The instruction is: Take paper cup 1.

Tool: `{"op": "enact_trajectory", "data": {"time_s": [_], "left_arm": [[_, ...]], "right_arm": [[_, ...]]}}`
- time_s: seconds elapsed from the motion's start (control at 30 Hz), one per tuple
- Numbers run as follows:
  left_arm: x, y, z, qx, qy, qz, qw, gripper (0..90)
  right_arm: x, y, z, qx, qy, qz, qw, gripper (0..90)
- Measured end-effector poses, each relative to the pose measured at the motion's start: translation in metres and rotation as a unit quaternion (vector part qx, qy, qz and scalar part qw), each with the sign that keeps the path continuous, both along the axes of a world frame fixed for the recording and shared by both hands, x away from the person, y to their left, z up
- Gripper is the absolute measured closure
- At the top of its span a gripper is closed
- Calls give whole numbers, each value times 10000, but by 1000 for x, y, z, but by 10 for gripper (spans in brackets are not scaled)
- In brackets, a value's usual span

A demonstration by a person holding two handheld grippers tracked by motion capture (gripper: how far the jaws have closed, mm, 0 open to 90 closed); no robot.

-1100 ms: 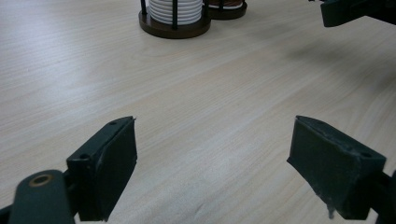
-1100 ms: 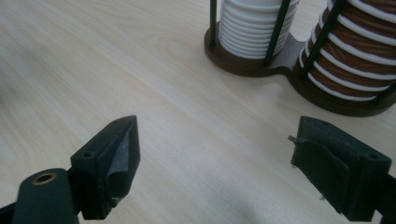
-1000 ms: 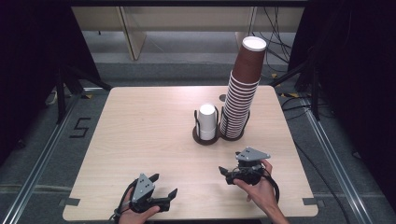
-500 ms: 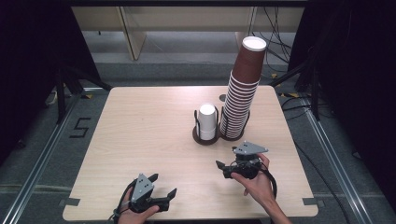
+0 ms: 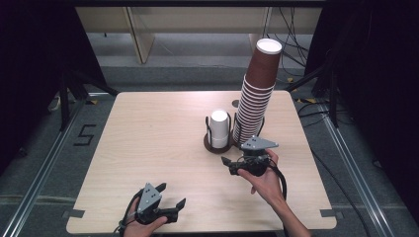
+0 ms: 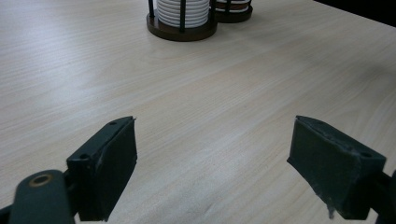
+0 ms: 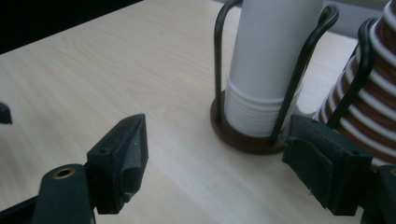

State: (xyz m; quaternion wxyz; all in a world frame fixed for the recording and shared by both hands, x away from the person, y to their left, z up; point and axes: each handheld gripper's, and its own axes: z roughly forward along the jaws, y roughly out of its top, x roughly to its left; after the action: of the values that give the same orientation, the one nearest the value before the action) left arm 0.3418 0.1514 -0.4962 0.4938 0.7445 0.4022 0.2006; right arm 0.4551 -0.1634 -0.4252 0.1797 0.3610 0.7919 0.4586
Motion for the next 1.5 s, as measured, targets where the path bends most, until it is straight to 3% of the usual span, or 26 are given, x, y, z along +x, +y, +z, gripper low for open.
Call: {"op": "enact_trajectory", "data": {"time_s": [0.37, 0.6, 0.63, 0.7, 0.73, 0.83, 0.97, 1.13, 1.27, 1.33, 1.43, 1.5], "left_arm": [[0, 1, 0, -32, -32, -1, 10000, 148], [0, -1, 0, -7, 19, -1, 10000, 148], [0, 0, 0, 7, 26, -4, 10000, 148], [0, 0, 0, 39, 29, -8, 10000, 148], [0, 0, 0, 38, 27, -6, 10000, 148], [-1, 0, 0, 13, 36, -7, 10000, 148], [0, 0, 0, 17, 72, -41, 10000, 148], [-1, 0, 0, 8, 75, -19, 10000, 148], [0, -1, 0, 27, 85, -36, 10000, 148], [0, -1, 0, 49, 88, -48, 9999, 148], [-1, 0, 0, 45, 103, -39, 9999, 148], [-1, 0, 0, 8, 98, -25, 9999, 148]], "right_arm": [[20, 15, 15, 111, -253, -173, 9995, 259], [32, 26, 19, 13, -335, -445, 9984, 272], [37, 30, 19, 9, -476, -498, 9976, 272], [39, 31, 21, -91, -519, -525, 9972, 276], [41, 34, 21, 66, -460, -529, 9975, 280], [48, 38, 24, 109, -411, -664, 9969, 280], [55, 42, 27, 37, -402, -717, 9966, 283], [69, 47, 29, -78, -607, -885, 9942, 283], [77, 52, 32, -162, -515, -935, 9942, 283], [81, 56, 32, -239, -602, -955, 9933, 282], [85, 60, 32, -225, -476, -1069, 9929, 280], [89, 60, 31, -275, -553, -1075, 9923, 285]]}}
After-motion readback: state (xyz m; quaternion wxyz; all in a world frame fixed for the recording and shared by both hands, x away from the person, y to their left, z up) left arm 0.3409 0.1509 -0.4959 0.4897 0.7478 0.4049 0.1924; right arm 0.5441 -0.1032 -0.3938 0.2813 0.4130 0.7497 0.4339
